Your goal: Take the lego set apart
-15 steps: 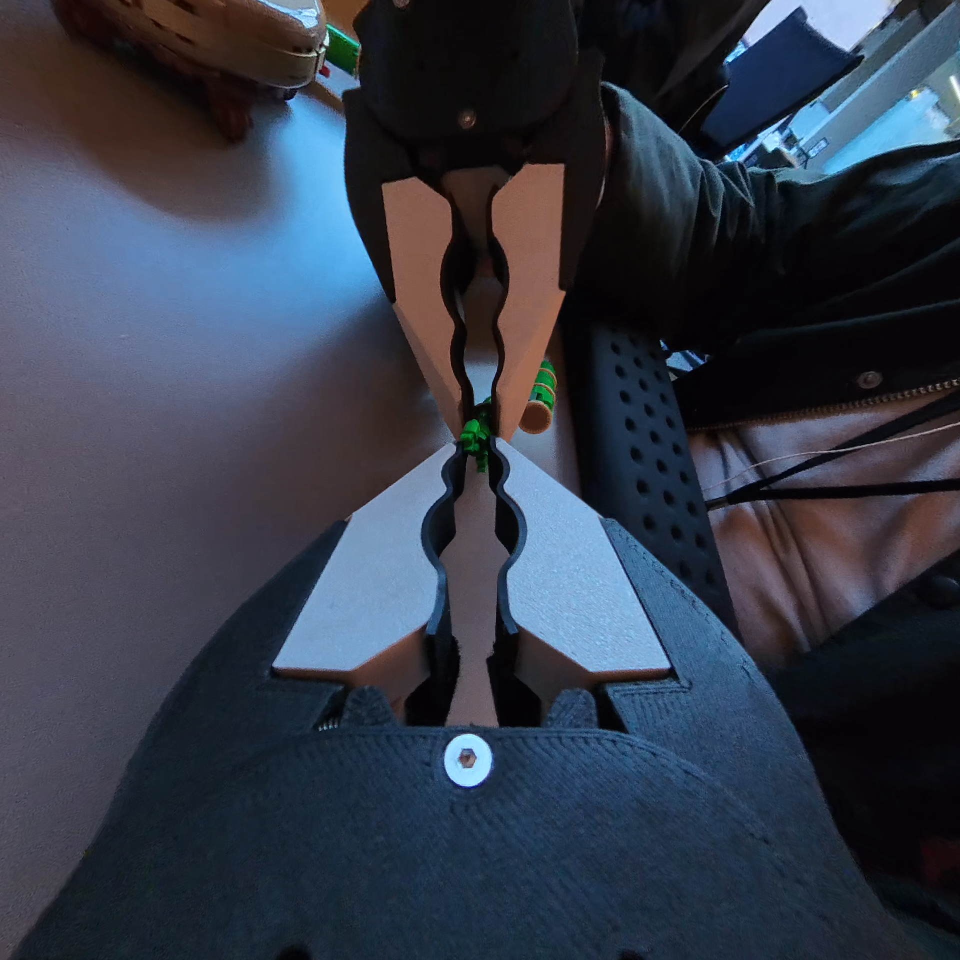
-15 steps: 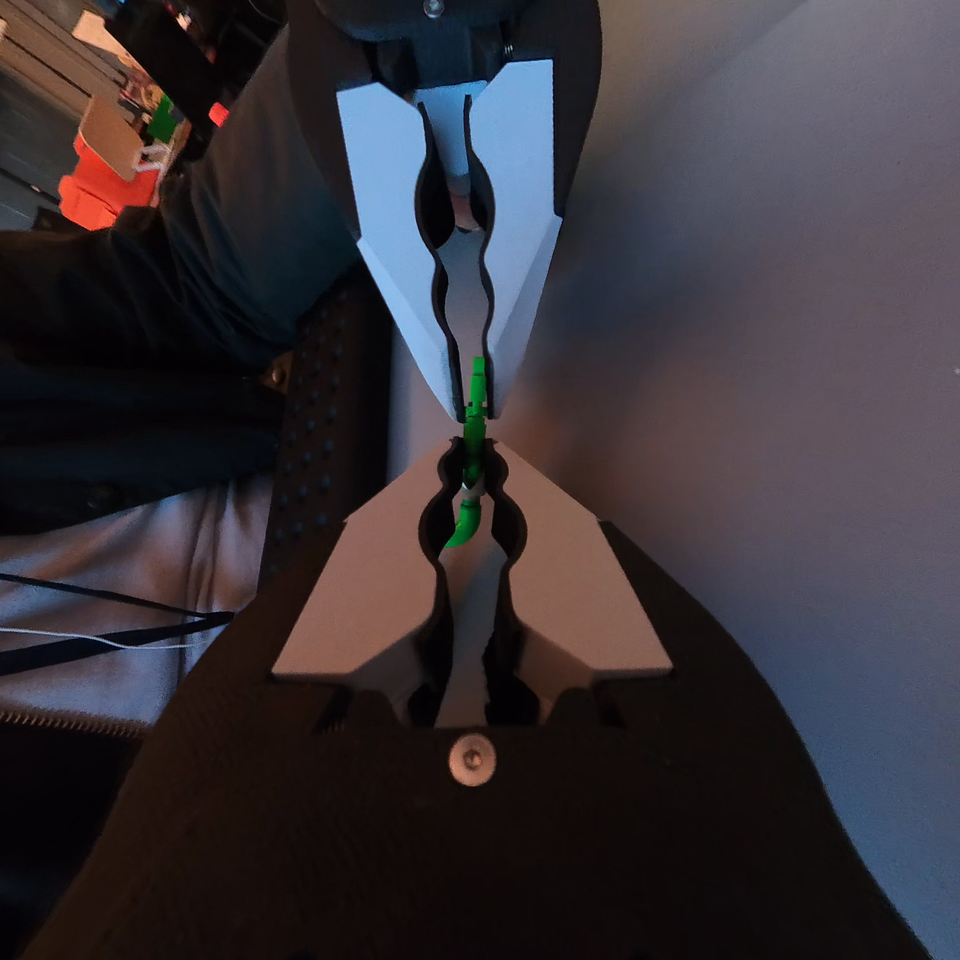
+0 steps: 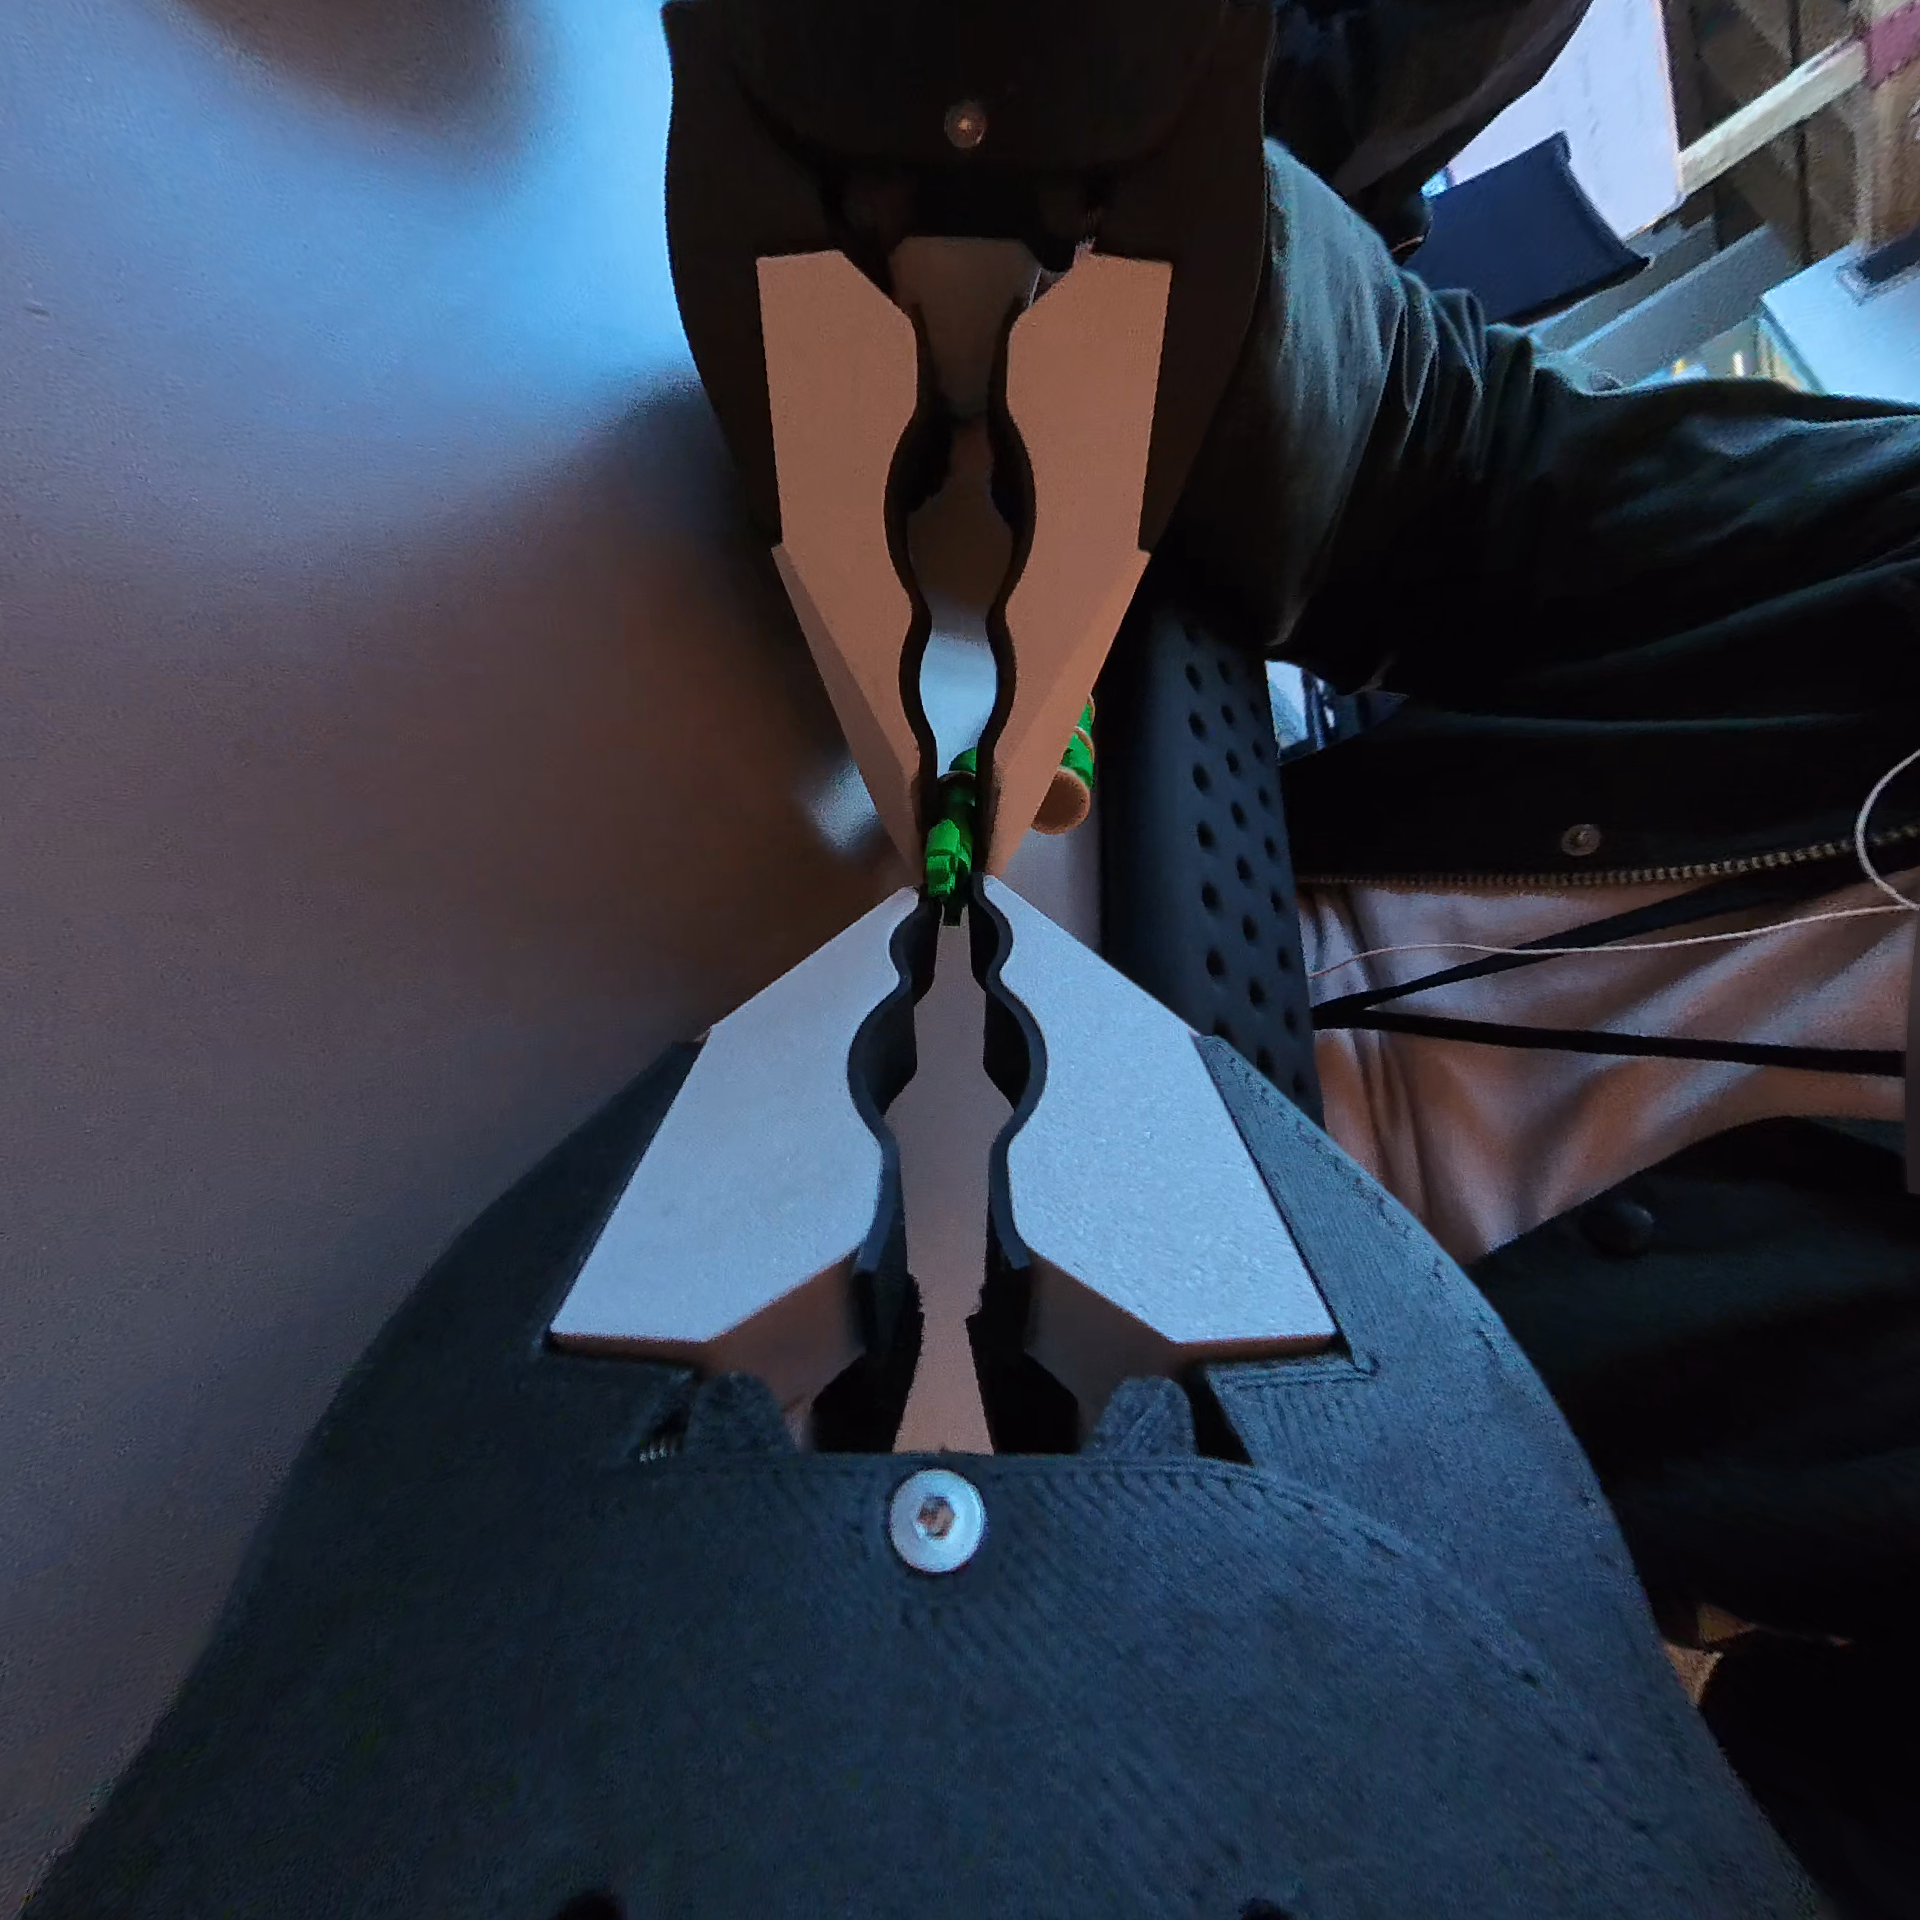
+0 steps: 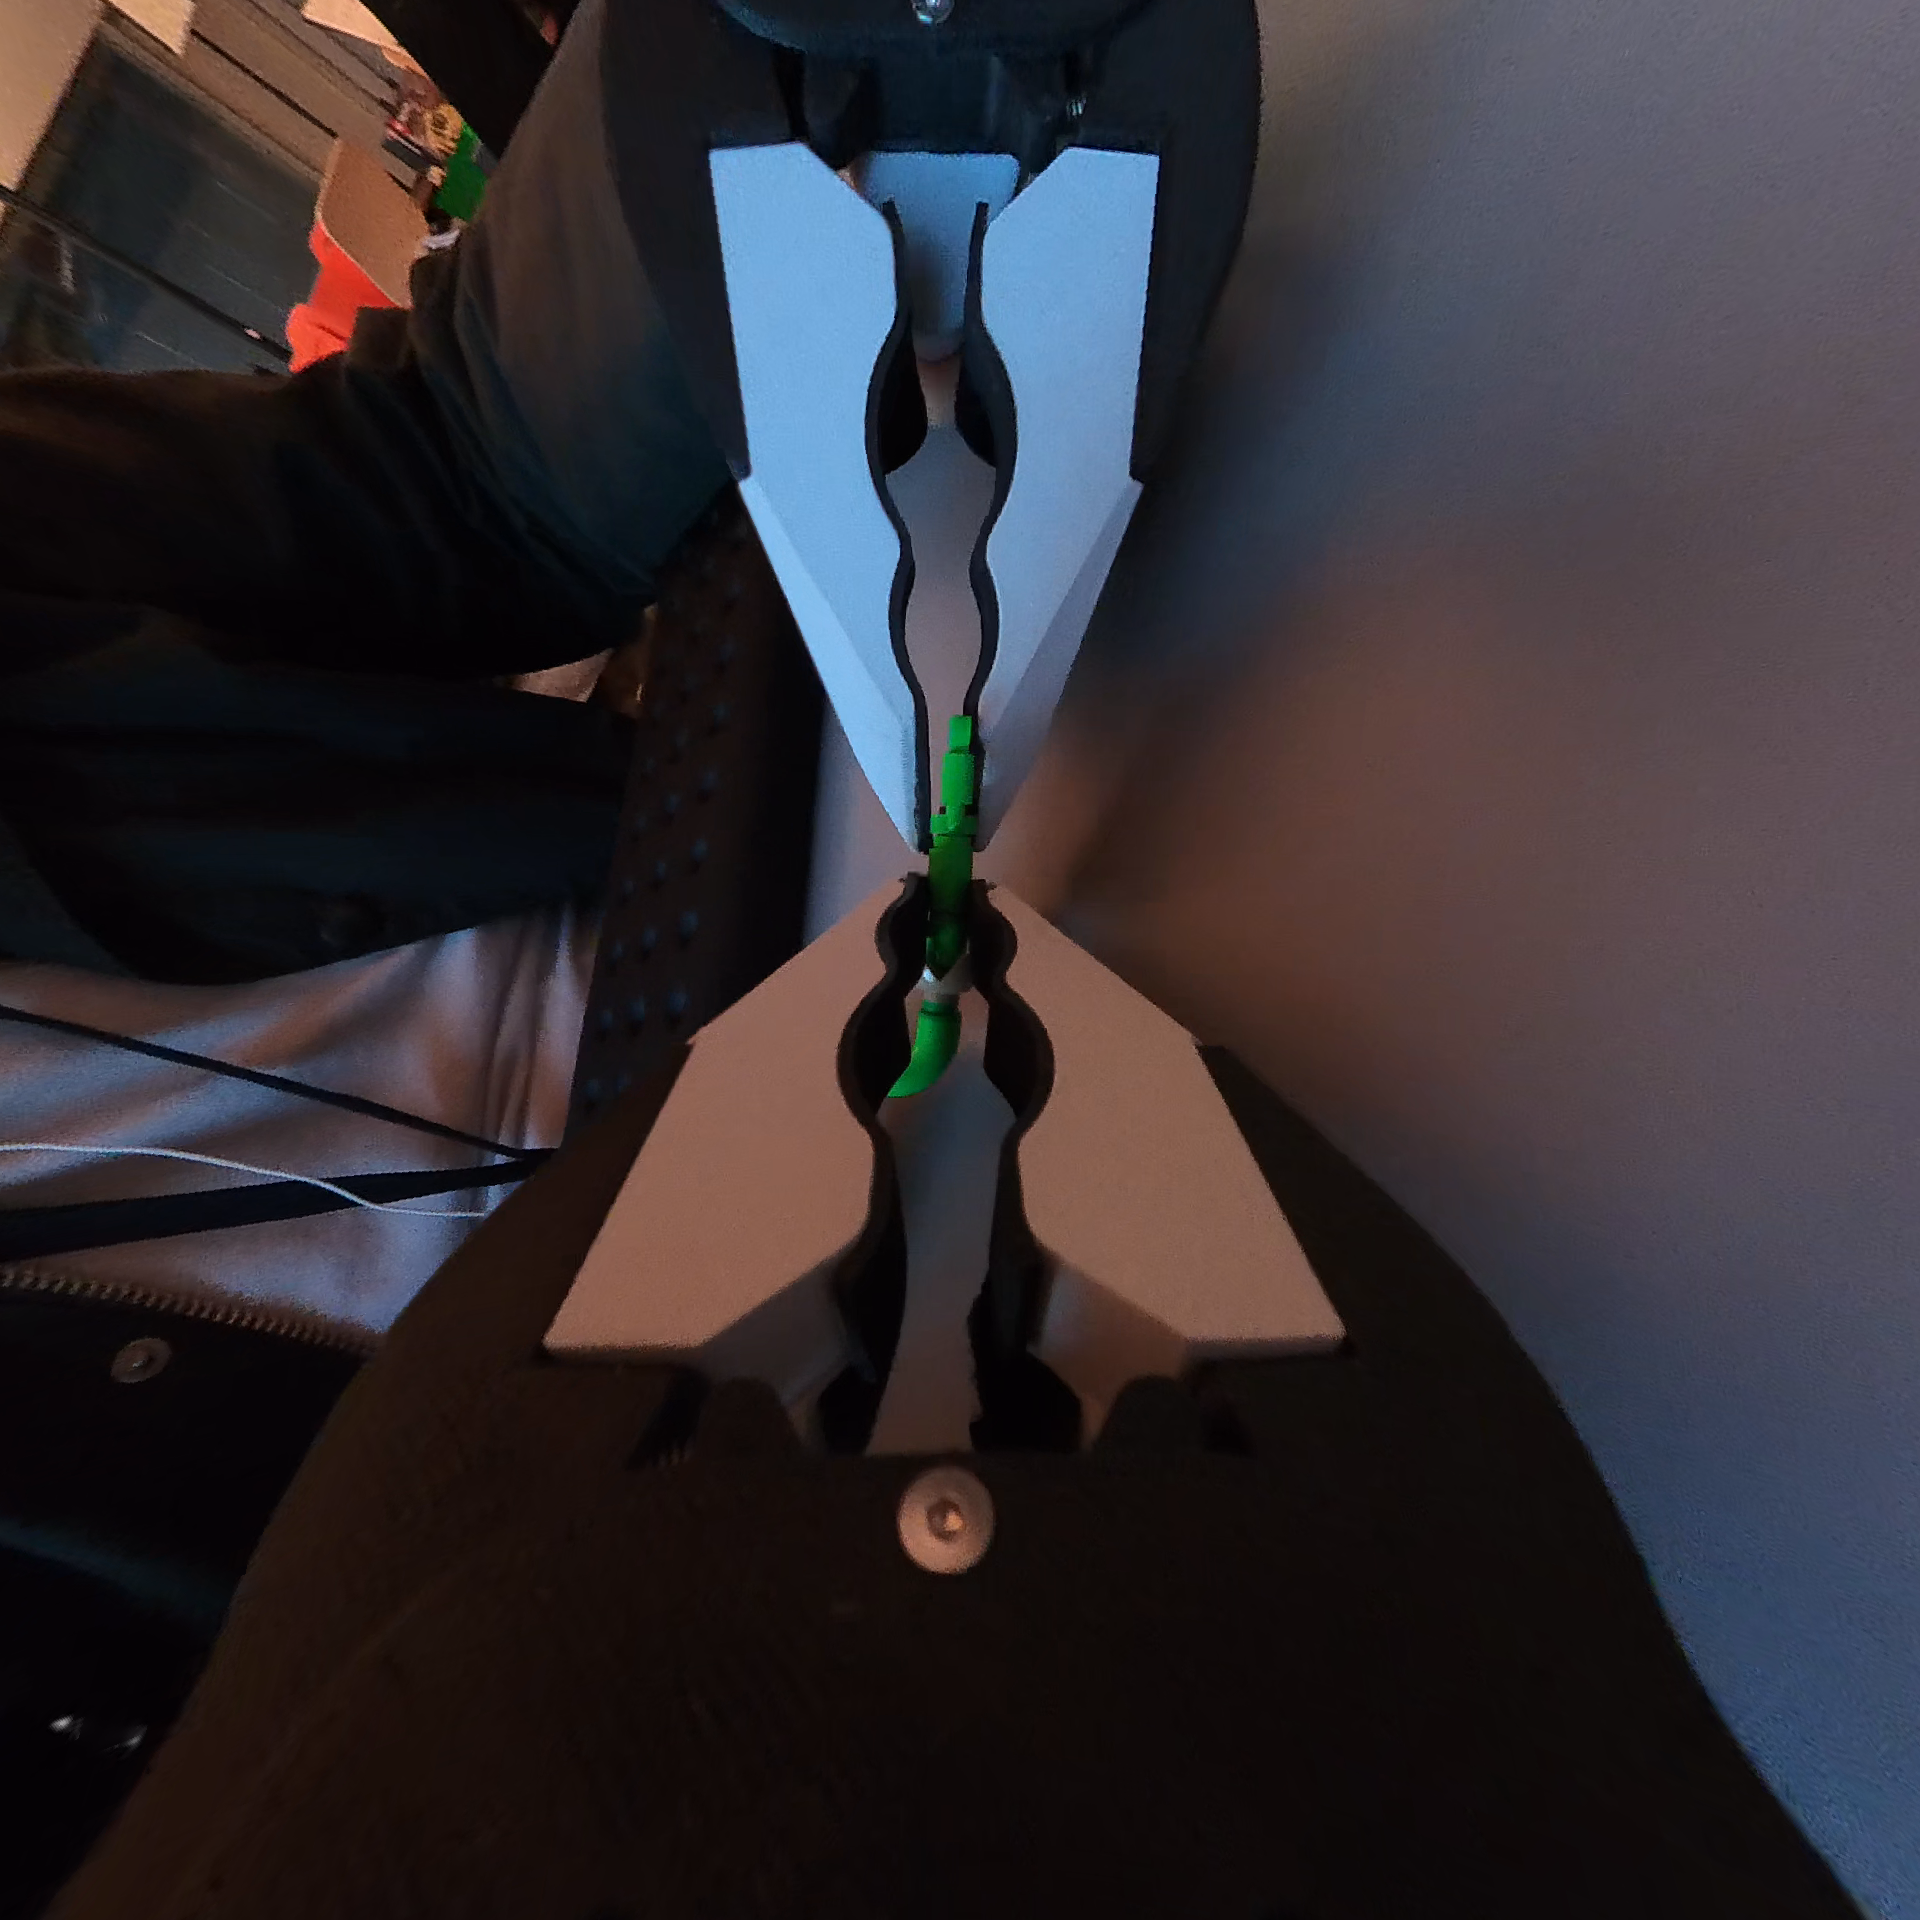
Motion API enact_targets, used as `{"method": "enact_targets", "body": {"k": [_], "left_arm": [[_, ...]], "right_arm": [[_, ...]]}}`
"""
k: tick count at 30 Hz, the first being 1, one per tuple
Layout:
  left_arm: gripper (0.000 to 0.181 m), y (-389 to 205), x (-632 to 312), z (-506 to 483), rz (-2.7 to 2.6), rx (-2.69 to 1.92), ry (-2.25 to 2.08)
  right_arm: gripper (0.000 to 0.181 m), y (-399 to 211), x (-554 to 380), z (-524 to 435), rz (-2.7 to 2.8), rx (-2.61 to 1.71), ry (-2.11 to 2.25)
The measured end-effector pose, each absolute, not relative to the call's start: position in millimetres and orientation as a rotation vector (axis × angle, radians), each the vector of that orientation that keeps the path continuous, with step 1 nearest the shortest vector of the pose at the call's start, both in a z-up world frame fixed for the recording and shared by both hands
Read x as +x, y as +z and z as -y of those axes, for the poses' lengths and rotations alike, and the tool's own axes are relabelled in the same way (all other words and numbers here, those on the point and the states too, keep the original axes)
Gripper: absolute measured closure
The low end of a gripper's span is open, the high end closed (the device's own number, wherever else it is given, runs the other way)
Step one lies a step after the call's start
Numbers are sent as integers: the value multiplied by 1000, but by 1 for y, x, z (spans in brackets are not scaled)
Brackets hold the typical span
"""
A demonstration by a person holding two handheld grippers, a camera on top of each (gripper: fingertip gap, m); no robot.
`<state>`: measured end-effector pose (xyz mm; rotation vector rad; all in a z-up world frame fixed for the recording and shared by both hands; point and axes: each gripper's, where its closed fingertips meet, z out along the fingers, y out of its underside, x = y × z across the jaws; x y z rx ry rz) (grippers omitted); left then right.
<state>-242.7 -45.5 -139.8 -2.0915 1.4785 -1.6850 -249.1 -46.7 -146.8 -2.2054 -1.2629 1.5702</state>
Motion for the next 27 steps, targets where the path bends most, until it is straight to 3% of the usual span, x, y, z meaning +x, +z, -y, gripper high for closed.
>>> {"method": "enact_targets", "body": {"k": [27], "left_arm": [[177,-125,-251,37,-1451,-1993,-1666]], "right_arm": [[175,-143,-247,53,1308,-2149,1614]]}}
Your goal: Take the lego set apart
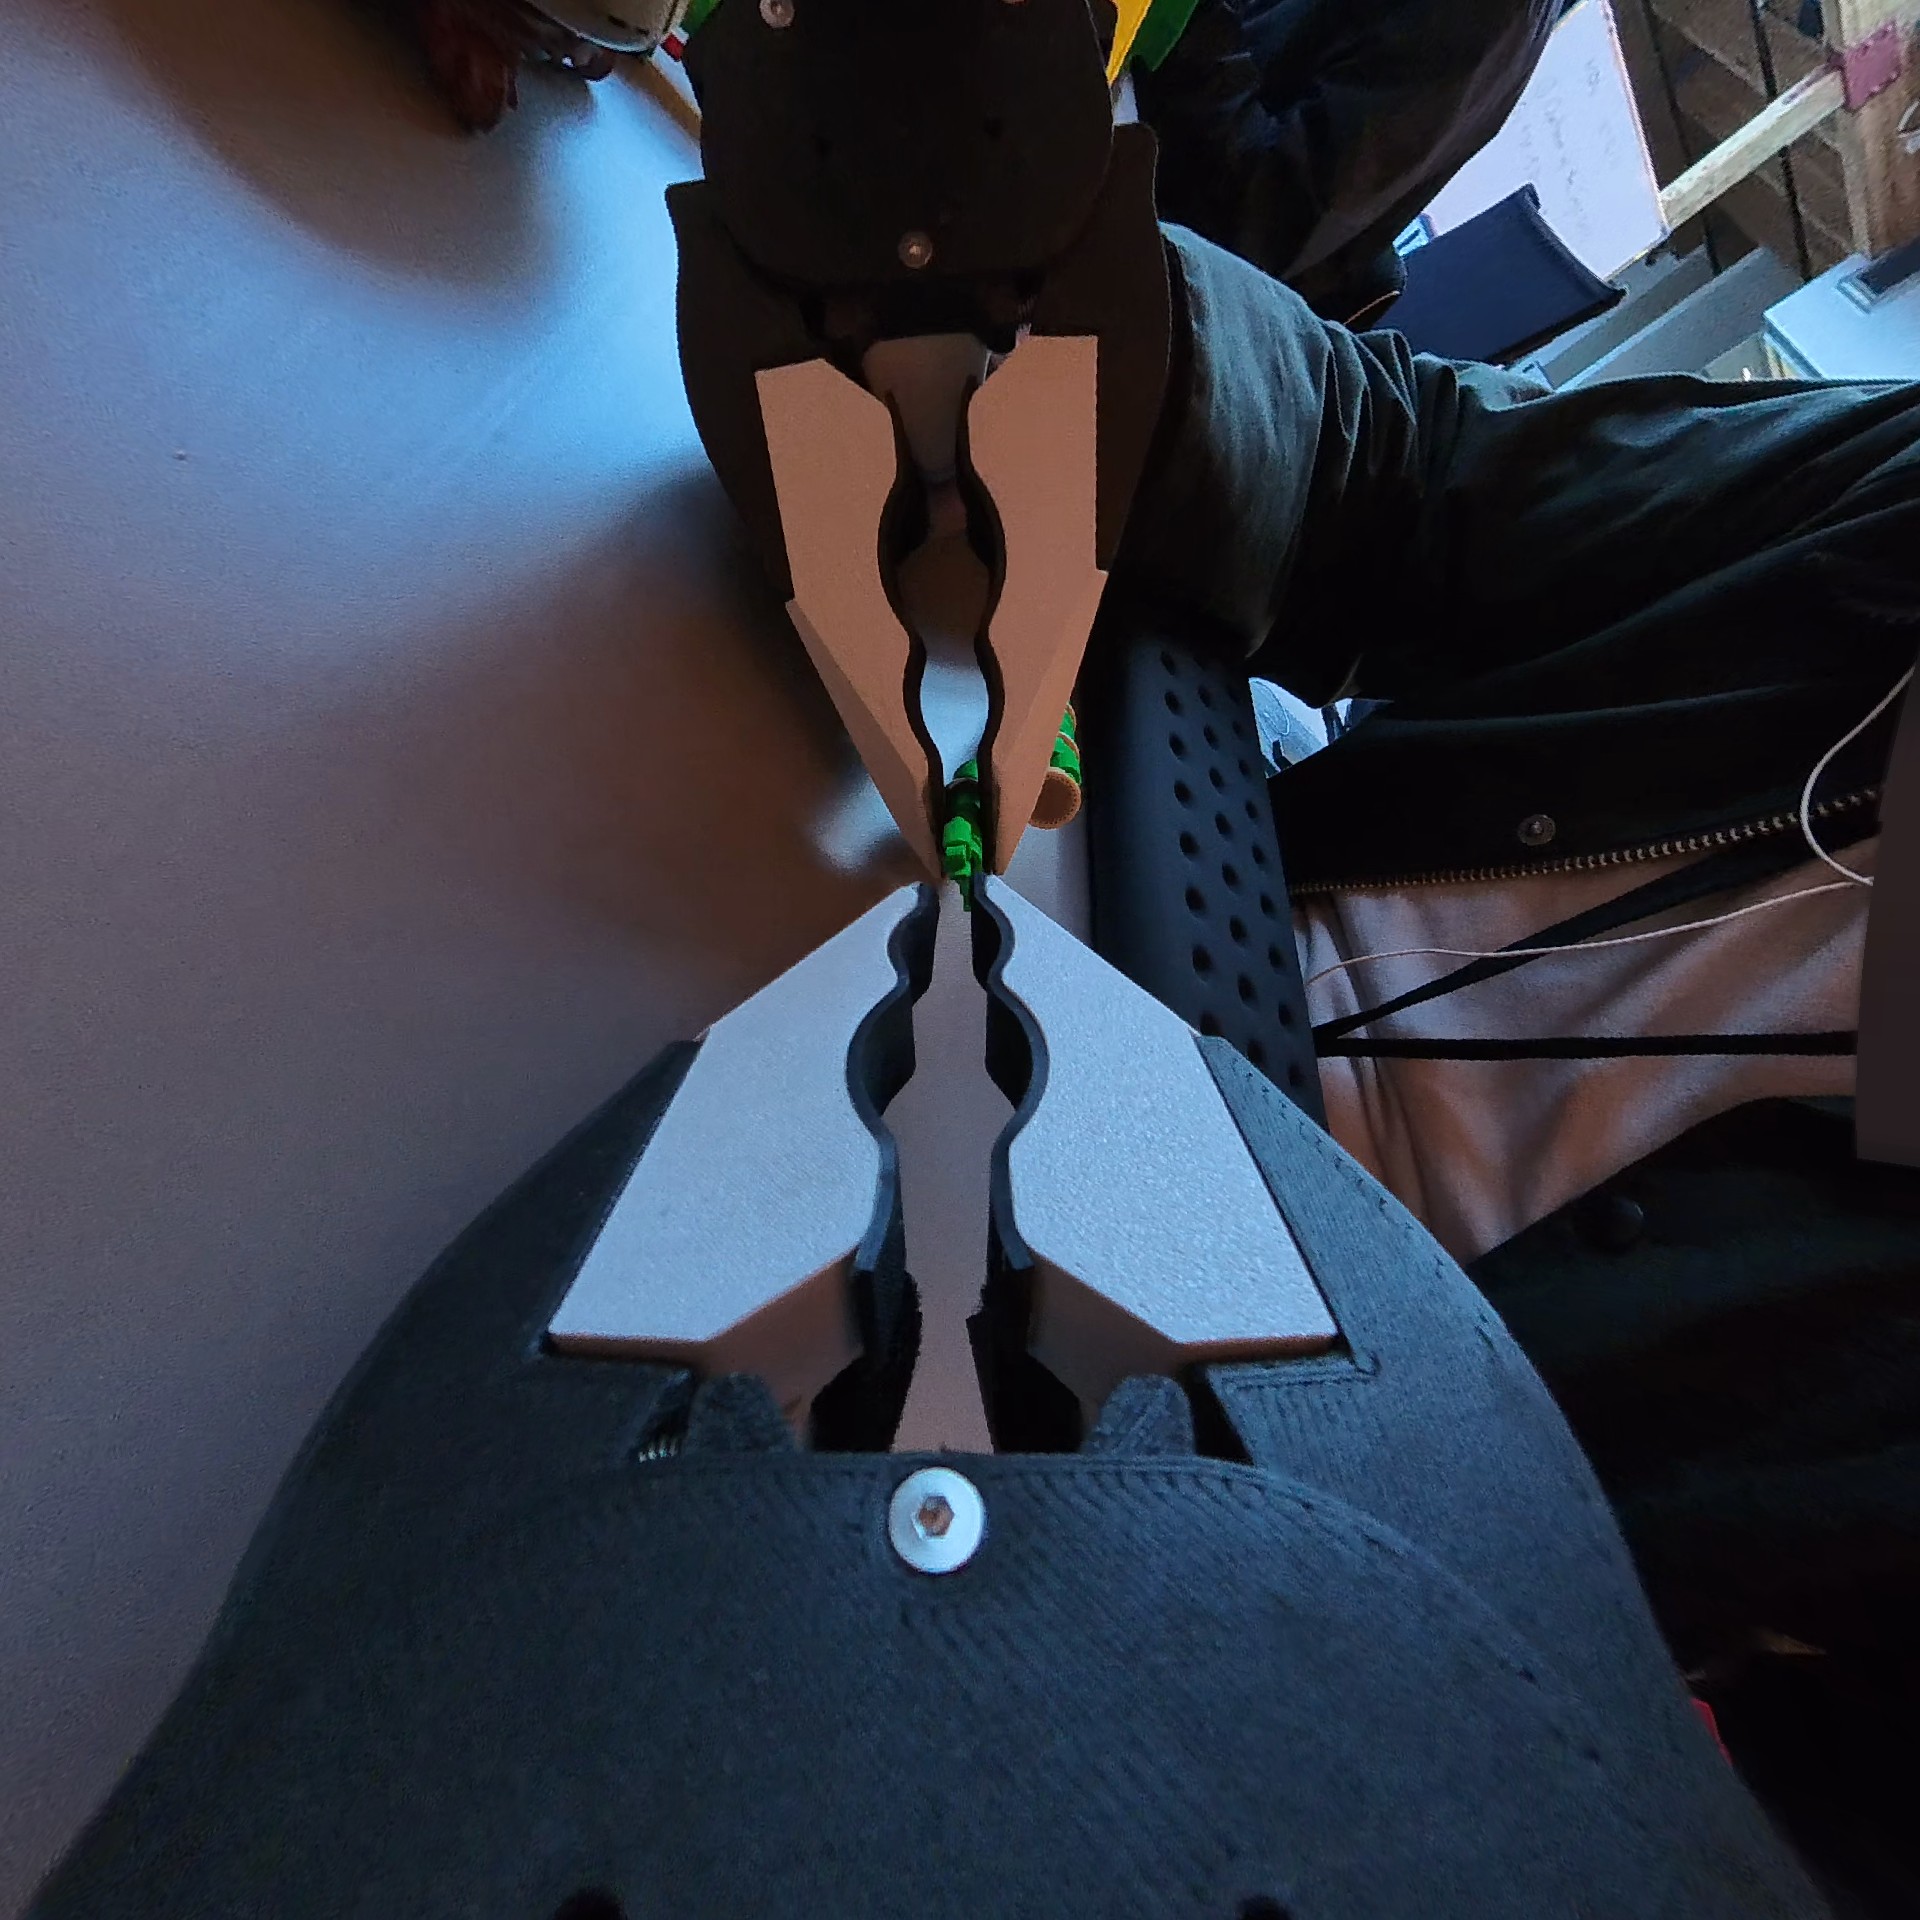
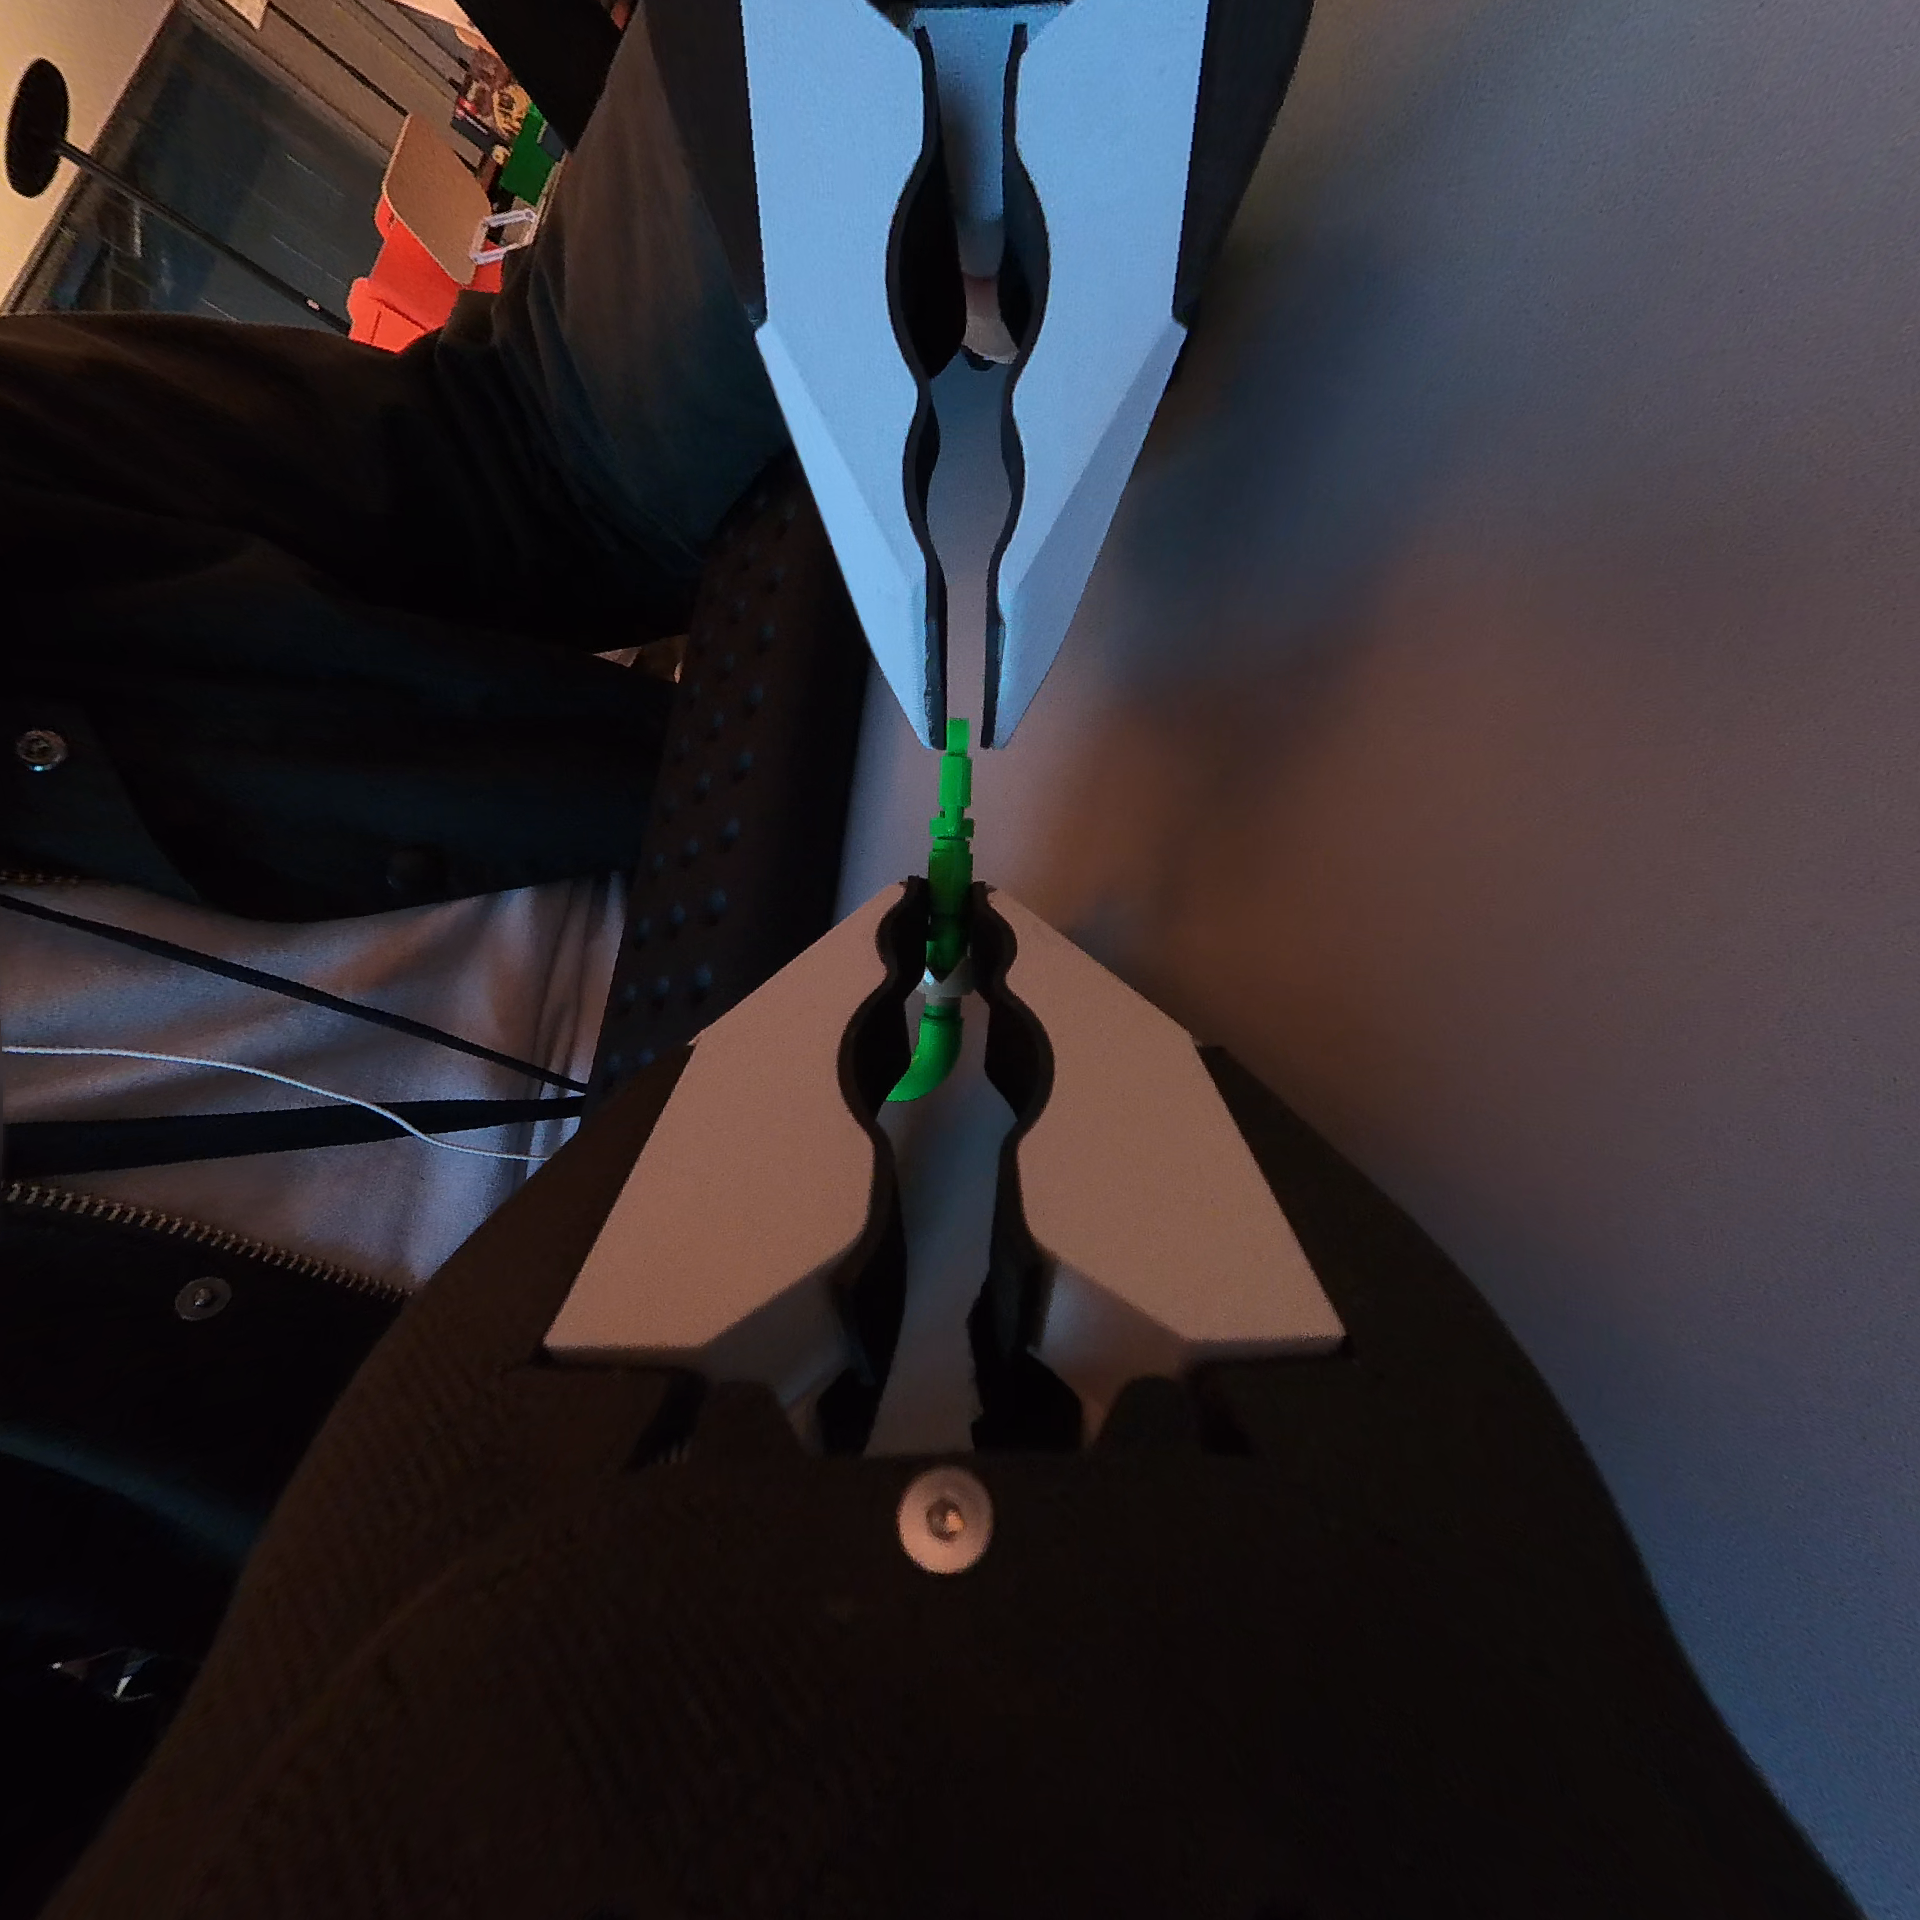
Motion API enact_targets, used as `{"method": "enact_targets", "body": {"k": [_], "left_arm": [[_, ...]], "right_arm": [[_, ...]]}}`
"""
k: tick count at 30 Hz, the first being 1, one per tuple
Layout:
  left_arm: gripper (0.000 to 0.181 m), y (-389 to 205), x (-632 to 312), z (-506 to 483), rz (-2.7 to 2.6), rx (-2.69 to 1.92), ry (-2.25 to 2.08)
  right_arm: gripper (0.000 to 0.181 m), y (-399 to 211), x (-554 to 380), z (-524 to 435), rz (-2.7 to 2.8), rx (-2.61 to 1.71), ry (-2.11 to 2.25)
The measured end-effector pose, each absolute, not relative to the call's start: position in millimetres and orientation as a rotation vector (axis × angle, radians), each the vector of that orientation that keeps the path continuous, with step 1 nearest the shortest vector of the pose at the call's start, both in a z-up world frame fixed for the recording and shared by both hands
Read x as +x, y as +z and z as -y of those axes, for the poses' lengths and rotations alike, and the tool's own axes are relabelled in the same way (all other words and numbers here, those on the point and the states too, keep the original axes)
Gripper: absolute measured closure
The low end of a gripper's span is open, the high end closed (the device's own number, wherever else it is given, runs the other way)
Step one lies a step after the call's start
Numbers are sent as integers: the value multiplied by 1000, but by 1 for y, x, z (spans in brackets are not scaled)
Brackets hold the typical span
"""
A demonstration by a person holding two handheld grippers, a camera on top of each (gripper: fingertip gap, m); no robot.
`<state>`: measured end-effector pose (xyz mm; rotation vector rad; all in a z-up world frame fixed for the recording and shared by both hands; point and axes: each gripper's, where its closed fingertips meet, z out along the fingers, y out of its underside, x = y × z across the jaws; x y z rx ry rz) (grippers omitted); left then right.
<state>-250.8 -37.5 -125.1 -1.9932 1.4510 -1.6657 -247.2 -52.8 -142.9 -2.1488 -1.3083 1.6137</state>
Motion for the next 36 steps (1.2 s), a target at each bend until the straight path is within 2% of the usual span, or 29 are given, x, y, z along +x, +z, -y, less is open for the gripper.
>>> {"method": "enact_targets", "body": {"k": [11,15,19,36], "left_arm": [[165,-128,-244,42,-1448,-2014,-1688],[166,-132,-241,41,-1427,-2050,-1691],[175,-132,-240,44,-1448,-2043,-1680],[174,-124,-246,34,-1387,-2020,-1697]], "right_arm": [[175,-143,-248,52,1300,-2156,1614],[175,-144,-249,51,1300,-2160,1602],[175,-145,-249,50,1296,-2169,1599],[175,-145,-249,51,1289,-2178,1619]]}}
